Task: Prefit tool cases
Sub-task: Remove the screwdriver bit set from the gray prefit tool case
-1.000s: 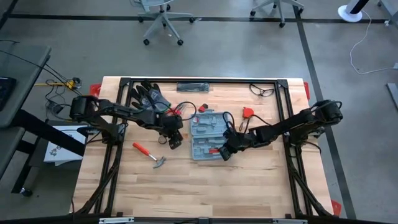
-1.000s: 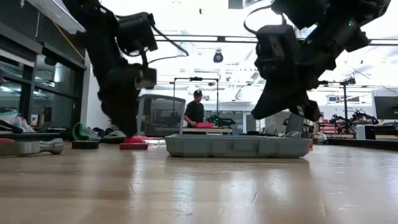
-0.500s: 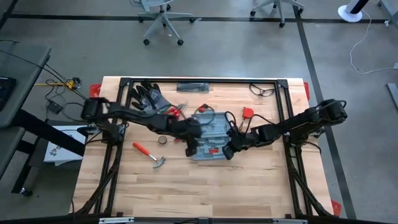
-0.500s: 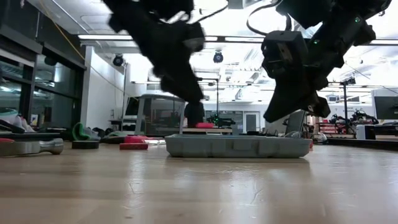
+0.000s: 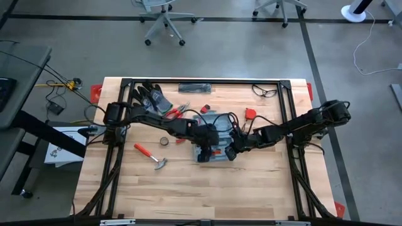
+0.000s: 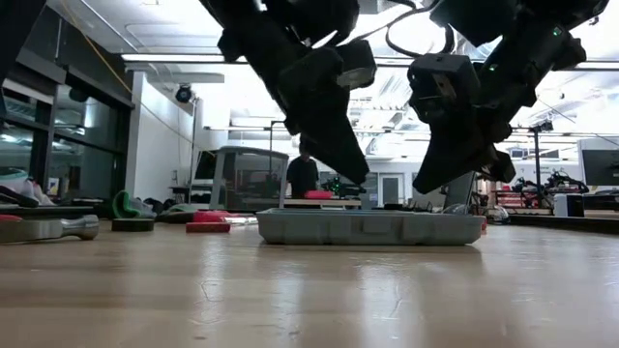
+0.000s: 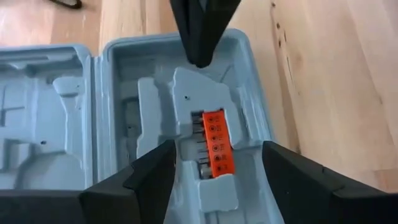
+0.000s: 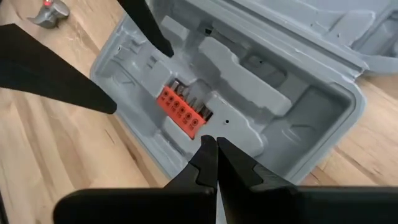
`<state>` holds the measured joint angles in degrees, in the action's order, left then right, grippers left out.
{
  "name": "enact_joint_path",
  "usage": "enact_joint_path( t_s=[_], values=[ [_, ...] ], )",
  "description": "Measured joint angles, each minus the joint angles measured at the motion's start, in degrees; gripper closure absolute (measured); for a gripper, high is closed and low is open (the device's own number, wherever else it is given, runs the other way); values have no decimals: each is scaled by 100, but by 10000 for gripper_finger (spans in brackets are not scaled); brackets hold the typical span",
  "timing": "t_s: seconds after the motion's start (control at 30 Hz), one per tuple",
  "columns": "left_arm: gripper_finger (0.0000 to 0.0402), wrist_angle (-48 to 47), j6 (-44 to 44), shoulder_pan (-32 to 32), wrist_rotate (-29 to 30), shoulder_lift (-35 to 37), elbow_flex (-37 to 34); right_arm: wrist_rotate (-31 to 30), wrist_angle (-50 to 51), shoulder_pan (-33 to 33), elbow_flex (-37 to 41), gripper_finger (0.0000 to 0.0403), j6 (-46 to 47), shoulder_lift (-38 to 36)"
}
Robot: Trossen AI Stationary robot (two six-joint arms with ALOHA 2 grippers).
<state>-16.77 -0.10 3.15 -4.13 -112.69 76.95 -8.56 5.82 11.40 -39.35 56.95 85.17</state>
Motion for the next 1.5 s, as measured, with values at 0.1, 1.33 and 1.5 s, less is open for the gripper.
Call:
enact_joint_path(
  t_s=[0.1, 1.33, 1.5],
  values=[
    [174, -48, 87, 46, -27, -156, -2, -20, 0, 0, 0, 402, -38, 0],
    [225, -39, -259, 228, 406, -844, 438, -108, 216, 0, -2, 402, -48, -2],
    [222, -109, -414, 212, 275, -976, 463, -110, 219, 0, -2, 402, -46, -2]
  ],
)
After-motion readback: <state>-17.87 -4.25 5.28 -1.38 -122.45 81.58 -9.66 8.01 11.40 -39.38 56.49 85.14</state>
